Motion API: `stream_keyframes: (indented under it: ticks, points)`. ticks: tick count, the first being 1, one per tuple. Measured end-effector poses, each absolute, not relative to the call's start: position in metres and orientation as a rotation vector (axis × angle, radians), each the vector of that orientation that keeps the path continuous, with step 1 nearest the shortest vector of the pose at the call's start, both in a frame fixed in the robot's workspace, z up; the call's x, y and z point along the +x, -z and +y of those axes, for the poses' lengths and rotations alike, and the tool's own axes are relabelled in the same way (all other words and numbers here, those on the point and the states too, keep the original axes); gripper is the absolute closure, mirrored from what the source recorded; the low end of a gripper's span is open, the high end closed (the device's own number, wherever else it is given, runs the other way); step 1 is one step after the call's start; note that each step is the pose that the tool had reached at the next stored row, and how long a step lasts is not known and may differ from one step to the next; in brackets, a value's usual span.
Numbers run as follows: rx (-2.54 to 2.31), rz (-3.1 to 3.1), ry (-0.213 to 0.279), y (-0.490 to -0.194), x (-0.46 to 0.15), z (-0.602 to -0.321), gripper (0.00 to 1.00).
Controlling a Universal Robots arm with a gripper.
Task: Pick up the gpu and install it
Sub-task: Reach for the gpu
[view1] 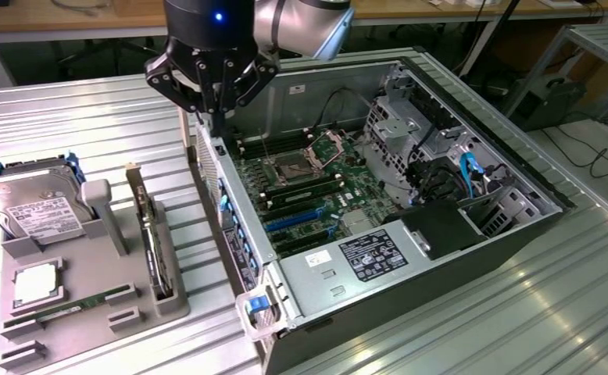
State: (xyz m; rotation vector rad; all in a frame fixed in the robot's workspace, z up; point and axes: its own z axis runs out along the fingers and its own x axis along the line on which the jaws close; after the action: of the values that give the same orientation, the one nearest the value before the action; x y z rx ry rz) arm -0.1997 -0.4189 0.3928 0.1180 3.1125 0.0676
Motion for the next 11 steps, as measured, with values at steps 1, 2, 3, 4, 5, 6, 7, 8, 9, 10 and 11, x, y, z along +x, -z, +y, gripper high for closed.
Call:
stream_keyframes:
  ticks: [1, 2, 3, 4, 5, 6, 7, 8, 9, 10, 11]
  points:
    - [0.118, 3.112, -0.068, -0.3927, -0.2001, -0.4193, 0.89]
    - [0.118, 3.113, -0.068, -0.3927, -0.2004, -0.4196, 0.89]
    - [0.118, 3.112, -0.068, -0.3927, -0.2007, -0.4200, 0.89]
    - [0.118, 3.112, -0.068, -0.3927, -0.2010, -0.4203, 0.89]
    - [0.118, 3.112, -0.068, -0.3927, -0.2015, -0.4206, 0.89]
    - [0.118, 3.112, -0.068, -0.3927, -0.2018, -0.4209, 0.89]
    - [0.118, 3.112, -0.068, -0.3926, -0.2021, -0.4212, 0.89]
    - [0.118, 3.113, -0.068, -0.3926, -0.2024, -0.4215, 0.89]
    - [0.118, 3.112, -0.068, -0.3926, -0.2027, -0.4218, 0.89]
    - [0.118, 3.113, -0.068, -0.3926, -0.2030, -0.4221, 0.89]
    - [0.118, 3.112, -0.068, -0.3926, -0.2033, -0.4224, 0.89]
